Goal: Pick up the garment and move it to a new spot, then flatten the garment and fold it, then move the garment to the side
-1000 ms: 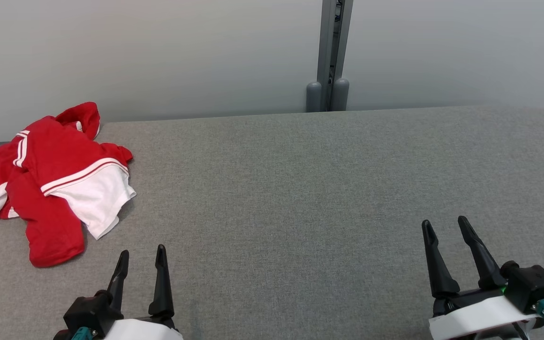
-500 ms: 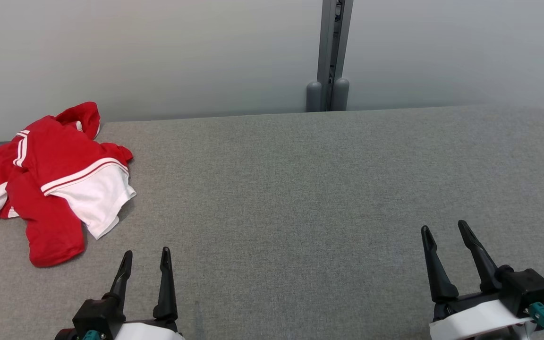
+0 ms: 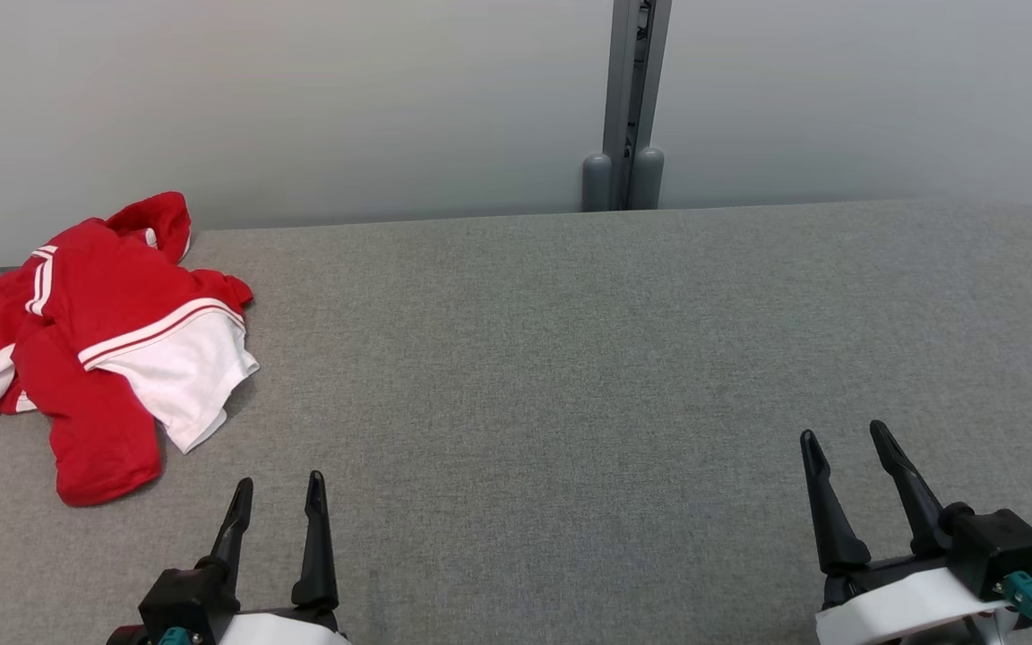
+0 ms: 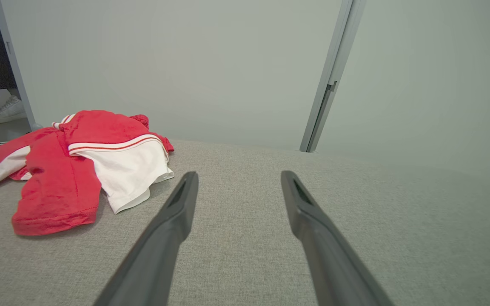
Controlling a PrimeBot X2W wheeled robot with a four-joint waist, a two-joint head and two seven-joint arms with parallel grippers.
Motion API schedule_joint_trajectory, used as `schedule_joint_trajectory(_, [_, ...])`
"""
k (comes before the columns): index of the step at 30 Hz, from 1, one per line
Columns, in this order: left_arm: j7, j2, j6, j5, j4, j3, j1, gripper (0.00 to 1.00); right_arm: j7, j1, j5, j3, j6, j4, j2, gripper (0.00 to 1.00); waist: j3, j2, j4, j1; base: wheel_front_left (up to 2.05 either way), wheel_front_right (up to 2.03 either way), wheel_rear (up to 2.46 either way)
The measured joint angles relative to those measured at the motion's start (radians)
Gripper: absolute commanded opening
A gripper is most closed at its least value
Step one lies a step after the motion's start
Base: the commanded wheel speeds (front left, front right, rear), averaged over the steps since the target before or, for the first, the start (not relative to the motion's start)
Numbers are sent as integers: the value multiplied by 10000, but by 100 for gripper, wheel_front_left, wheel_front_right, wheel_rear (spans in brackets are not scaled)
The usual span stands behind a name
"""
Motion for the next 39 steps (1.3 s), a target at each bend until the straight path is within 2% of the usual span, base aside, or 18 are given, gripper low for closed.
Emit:
schedule_joint_trajectory(25, [0, -2, -10, -2, 31, -50, -7, 100, 0, -4, 31, -36, 0, -52, -2, 100, 24, 0, 235, 0, 0, 0, 0])
schedule_joint_trajectory(31, [-2, 0, -17, 50, 17, -113, -54, 100, -2, 18, 29, -75, 0, -111, -8, 100, 53, 0, 756, 0, 0, 0, 0])
schedule_joint_trajectory(39, [-8, 2, -13, 81, -35, -65, -99, 100, -13, 67, 58, -73, 0, -253, -10, 100, 105, 0, 2079, 0, 0, 0, 0])
